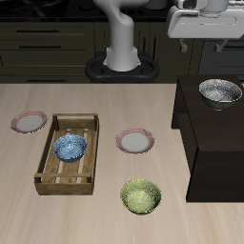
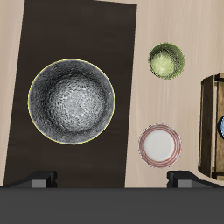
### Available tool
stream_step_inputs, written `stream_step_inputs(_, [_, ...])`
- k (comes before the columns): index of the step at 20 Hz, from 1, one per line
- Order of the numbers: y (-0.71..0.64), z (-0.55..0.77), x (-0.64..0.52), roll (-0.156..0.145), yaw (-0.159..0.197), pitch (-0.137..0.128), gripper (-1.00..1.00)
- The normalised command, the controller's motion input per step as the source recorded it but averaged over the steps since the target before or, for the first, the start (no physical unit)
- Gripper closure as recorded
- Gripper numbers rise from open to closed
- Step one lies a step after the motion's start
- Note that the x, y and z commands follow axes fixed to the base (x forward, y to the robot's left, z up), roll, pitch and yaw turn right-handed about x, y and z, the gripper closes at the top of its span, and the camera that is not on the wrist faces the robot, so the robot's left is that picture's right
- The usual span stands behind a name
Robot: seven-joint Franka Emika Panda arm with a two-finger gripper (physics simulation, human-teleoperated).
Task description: Place the black bowl onto the plate that is in the center of the table
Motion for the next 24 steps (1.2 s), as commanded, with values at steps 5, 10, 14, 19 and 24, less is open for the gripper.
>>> stream_step_inputs(5, [0.09, -0.05, 0.23, -0.02, 0.018, -0.002, -1.0])
stream_step_inputs(10, [0.08, -0.03, 0.21, -0.008, -0.014, 0.006, -1.0])
stream_step_inputs(14, [0.01, -0.08, 0.1, 0.004, -0.003, 0.025, -1.0])
stream_step_inputs(19, [-0.06, -0.18, 0.06, 0.001, 0.004, 0.015, -1.0])
stream_step_inputs(24, [-0.11, -0.38, 0.12, -0.006, -0.006, 0.041, -1.0])
